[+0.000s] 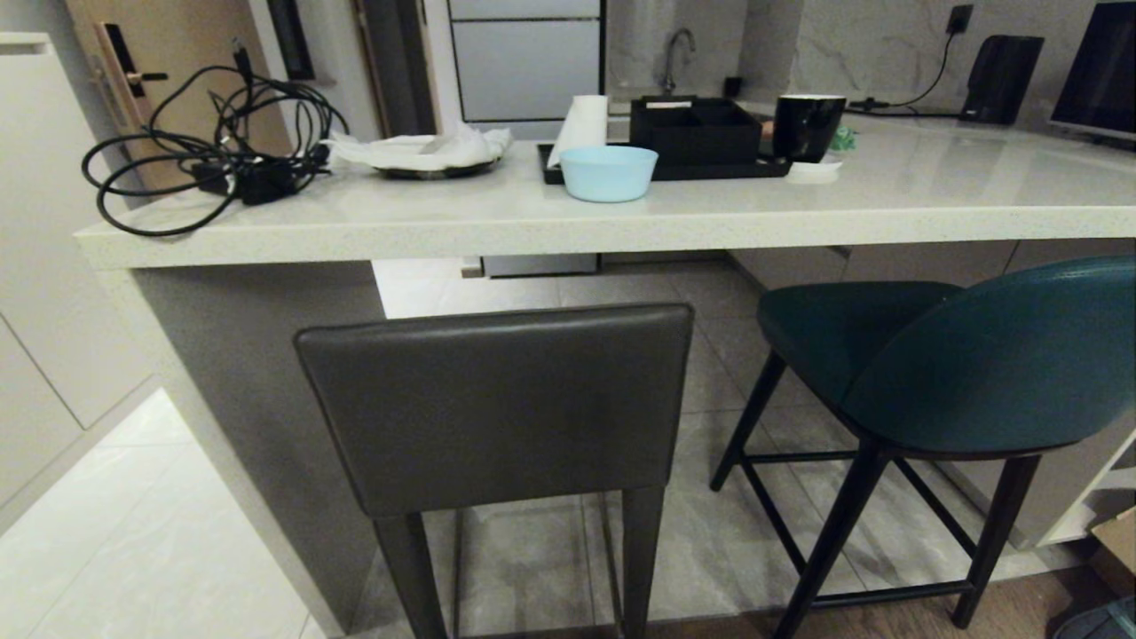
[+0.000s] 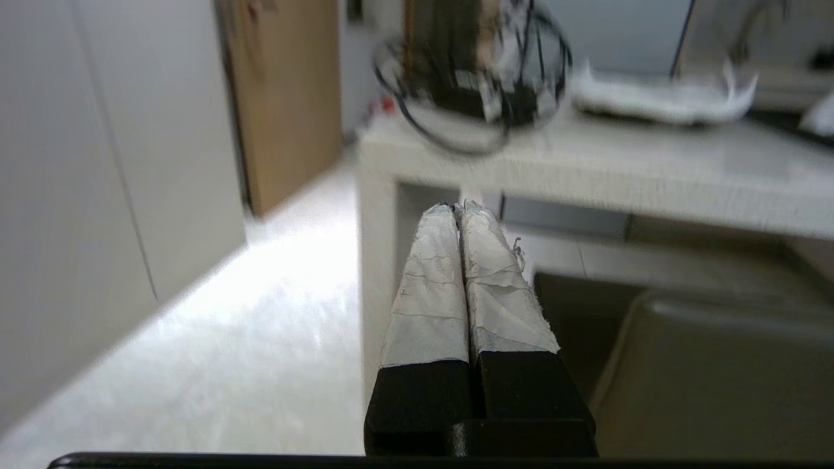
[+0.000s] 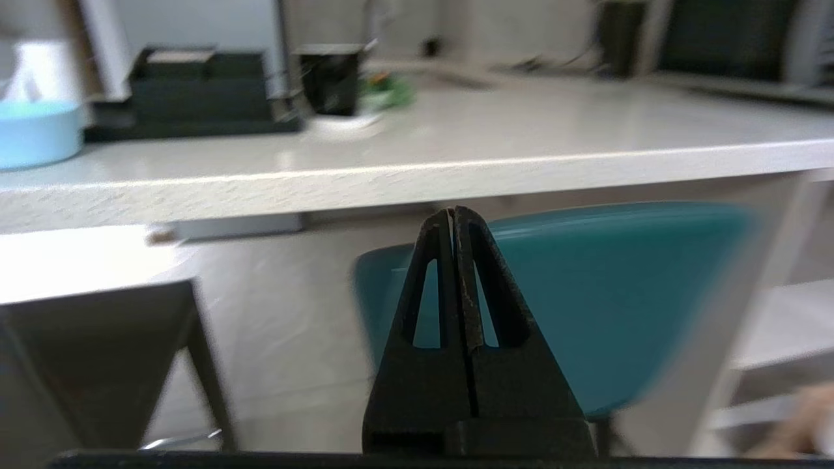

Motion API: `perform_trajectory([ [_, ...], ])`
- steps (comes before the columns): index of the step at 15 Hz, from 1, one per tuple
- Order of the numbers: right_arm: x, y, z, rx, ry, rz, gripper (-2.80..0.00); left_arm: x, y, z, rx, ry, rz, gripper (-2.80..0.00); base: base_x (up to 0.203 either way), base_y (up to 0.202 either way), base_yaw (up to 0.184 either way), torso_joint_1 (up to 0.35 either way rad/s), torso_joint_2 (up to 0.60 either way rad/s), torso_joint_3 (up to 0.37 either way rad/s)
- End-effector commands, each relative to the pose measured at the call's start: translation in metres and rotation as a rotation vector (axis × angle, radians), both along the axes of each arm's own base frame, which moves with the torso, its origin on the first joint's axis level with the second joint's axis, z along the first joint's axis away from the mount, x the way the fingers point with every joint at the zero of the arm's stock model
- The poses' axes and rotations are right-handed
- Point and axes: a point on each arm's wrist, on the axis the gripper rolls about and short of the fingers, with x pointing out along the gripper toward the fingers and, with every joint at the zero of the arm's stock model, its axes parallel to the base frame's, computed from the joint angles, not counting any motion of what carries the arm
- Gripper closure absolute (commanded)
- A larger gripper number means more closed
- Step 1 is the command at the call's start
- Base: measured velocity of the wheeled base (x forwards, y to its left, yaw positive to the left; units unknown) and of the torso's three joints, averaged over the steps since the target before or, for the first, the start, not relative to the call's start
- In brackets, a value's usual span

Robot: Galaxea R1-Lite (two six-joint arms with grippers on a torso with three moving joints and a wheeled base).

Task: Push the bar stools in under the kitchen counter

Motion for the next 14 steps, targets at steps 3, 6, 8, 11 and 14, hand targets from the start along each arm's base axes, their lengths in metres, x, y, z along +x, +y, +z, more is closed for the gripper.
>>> perform_trajectory([
  [3,-0.076,-0.005,-0.01,-0.012,-0.072,-0.043,0.0,-0.06,0.0,-0.016,0.039,-0.062,-0.011,0.0,0.0,0.0,0.0,0.0,0.0,0.0],
  [6,-0.106,-0.004,-0.02,-0.03,-0.058,-0.034,0.0,-0.084,0.0,-0.034,0.042,-0.009,-0.019,0.0,0.0,0.0,0.0,0.0,0.0,0.0],
  [8,-0.13,-0.003,-0.029,-0.046,-0.06,-0.035,0.0,-0.097,-0.001,-0.039,0.041,-0.015,0.011,0.0,0.0,0.0,0.0,0.0,0.0,0.0],
  [11,-0.152,-0.003,-0.042,-0.052,-0.036,-0.033,0.0,-0.101,-0.001,-0.041,0.022,-0.009,0.062,0.0,0.0,0.0,0.0,0.0,0.0,0.0],
  [14,-0.153,-0.003,-0.054,-0.055,-0.018,-0.028,0.0,-0.111,-0.002,-0.053,0.08,-0.03,-0.032,0.0,0.0,0.0,0.0,0.0,0.0,0.0],
])
